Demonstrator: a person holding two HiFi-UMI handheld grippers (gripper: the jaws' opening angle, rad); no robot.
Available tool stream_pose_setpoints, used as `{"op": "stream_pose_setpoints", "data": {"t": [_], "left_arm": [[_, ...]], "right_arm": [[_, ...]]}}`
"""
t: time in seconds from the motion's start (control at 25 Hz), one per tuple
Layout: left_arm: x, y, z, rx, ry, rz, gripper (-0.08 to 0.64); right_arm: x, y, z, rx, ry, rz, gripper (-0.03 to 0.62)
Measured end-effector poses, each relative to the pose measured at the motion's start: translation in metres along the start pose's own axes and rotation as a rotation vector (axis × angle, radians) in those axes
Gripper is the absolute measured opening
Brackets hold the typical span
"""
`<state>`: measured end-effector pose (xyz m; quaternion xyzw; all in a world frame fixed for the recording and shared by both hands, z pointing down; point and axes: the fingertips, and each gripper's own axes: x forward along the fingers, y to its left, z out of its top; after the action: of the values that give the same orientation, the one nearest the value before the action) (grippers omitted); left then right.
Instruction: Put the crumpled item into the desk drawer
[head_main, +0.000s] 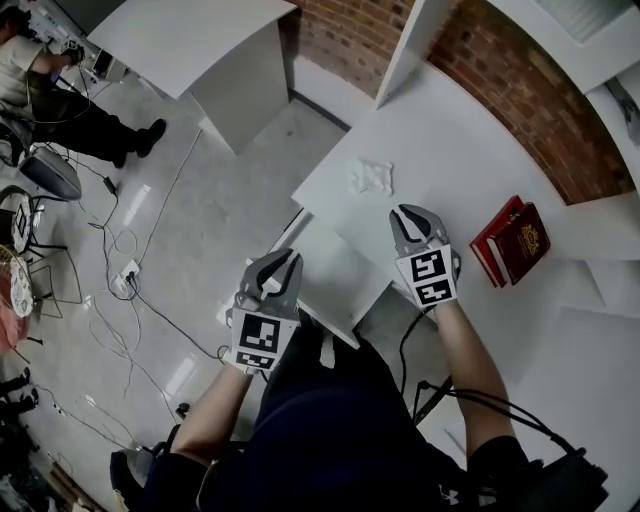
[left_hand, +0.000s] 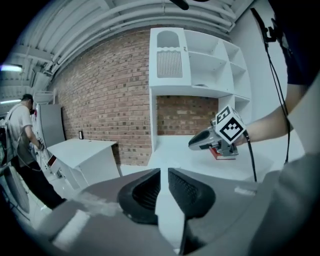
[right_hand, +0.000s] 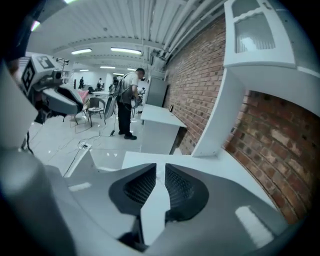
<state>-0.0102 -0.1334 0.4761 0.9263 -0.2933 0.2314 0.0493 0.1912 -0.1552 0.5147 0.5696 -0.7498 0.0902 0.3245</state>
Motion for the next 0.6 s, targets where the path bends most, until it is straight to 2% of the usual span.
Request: {"op": "stream_pose_setpoints", "data": {"t": [0.12, 0.32, 0.6], "left_arm": [[-0.002, 0.006, -0.015, -0.032, 0.036, 0.03, 0.103], [-0.004, 0.012, -0.028, -0.069, 0.069, 0.069, 0.124], [-0.012, 0.021, -0.051, -0.13, 0.117, 0.109, 0.127]], "right_arm": [[0.032, 0.003, -0.015, -0.111, 0.072, 0.043, 0.075], [0.08, 0.003, -0.048, -0.254, 0.191, 0.102, 0.111], [0.137, -0.002, -0.076, -0.353, 0.305, 0.146, 0.115]]}}
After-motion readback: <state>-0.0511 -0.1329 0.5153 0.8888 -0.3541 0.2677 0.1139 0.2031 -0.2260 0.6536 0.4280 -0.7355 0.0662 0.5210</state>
